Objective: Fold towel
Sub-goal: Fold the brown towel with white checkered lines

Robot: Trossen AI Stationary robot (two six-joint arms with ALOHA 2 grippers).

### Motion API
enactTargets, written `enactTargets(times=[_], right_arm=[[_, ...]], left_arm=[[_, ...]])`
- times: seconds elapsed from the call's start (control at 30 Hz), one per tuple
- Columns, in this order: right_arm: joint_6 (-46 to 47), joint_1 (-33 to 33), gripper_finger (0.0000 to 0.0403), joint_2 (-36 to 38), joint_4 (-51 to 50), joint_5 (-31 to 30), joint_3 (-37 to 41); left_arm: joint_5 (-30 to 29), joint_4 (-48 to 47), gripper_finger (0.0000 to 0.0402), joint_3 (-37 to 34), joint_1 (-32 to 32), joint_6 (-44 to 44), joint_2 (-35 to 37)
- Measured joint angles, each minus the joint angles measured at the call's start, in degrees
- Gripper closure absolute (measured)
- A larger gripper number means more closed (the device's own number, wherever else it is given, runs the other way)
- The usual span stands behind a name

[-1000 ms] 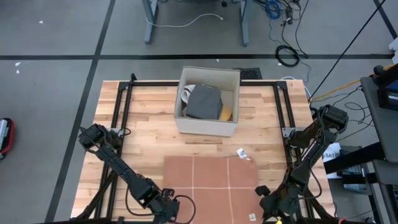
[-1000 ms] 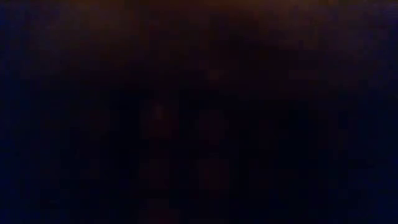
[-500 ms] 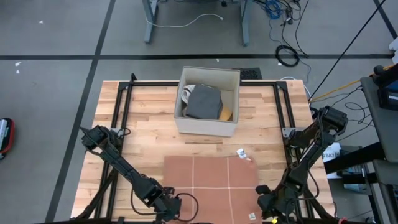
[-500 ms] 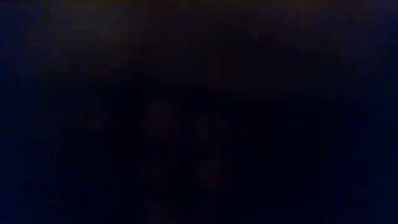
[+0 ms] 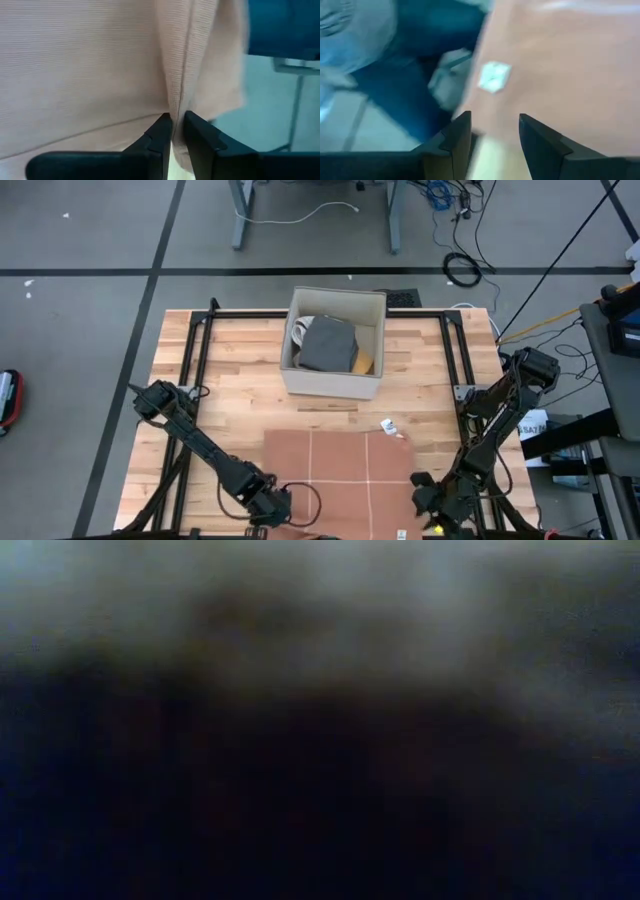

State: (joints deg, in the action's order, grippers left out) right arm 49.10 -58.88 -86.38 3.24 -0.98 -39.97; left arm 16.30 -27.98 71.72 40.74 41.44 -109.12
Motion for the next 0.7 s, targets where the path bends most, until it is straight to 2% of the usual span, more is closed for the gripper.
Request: enactTargets(times=[0.17,0.33,0.7], right_arm=[[-3.1,3.1,0.0258,0.7,-5.6,-7.7,0.0],[-6.9,6.6,0.0261,0.7,-9.5,-9.6,0.0],[-14.3,10.9,0.0261,0.7,-9.9,-9.6,0.0]], left_arm=[[-2.9,-3.8,0.034,0.0,-2.9,-4.3,0.0],[-6.4,-4.9,0.034,0.0,-5.0,-8.8,0.0],[8.8,2.2,0.034,0.0,-1.6,-1.6,0.0]])
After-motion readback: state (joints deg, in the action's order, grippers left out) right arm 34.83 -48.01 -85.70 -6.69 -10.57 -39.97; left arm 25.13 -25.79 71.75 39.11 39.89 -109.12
